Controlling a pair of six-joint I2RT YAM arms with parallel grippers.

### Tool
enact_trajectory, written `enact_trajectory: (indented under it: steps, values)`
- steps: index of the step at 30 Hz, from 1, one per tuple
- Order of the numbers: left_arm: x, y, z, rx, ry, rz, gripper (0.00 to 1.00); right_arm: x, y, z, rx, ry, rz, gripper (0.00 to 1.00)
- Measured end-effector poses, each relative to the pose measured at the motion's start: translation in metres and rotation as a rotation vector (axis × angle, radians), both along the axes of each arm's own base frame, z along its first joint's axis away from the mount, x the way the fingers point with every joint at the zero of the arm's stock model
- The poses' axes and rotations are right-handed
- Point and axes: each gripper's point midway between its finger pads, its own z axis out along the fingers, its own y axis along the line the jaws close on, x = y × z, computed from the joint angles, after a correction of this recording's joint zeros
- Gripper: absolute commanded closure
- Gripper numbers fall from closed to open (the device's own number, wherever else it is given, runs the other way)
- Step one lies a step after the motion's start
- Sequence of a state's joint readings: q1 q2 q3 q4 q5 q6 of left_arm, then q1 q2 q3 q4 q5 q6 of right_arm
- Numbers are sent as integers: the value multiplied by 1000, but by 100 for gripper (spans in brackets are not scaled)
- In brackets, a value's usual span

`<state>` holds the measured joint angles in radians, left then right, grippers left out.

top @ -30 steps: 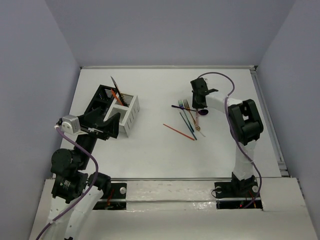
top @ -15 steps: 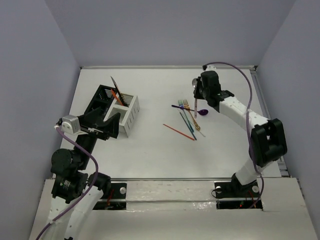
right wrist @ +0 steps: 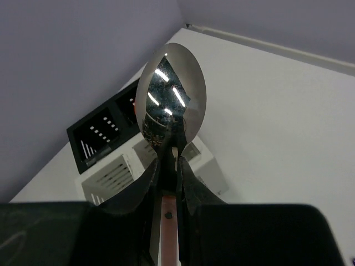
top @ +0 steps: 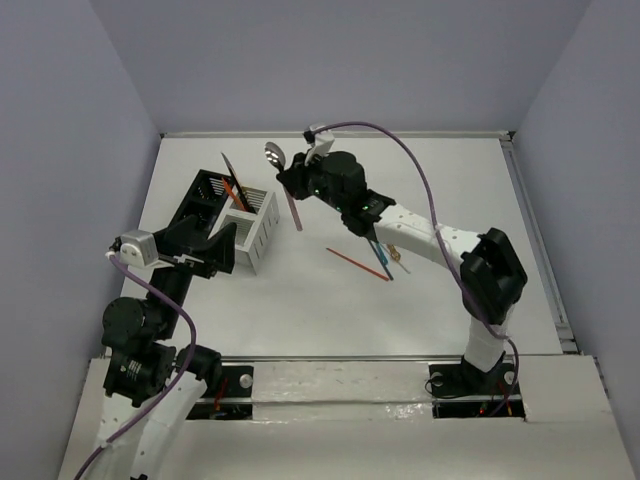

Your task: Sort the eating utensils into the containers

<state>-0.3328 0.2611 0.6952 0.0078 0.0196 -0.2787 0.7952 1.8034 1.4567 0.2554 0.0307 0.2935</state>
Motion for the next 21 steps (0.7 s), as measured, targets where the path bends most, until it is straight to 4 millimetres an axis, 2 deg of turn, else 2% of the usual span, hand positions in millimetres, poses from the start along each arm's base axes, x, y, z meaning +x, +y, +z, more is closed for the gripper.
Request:
enact_trajectory:
  steps: [2,3,7,12,16,21]
  values:
    - [1,1,0,-2,1,8,1,0,26,4,17,-30,45,96]
    - [1,3,0,-4,3,18,1,-1,46,8,34,-57,75,96]
    - [2,7,-1,-7,7,36,1,-12,94,11,73,-108,155,96]
    - [3,9,-2,-10,11,51,1,-24,140,9,110,-141,232,96]
    - [4,10,-3,-11,17,58,1,-27,164,4,118,-162,265,95]
    - [4,11,-4,-11,19,60,1,-24,171,-7,106,-166,268,95]
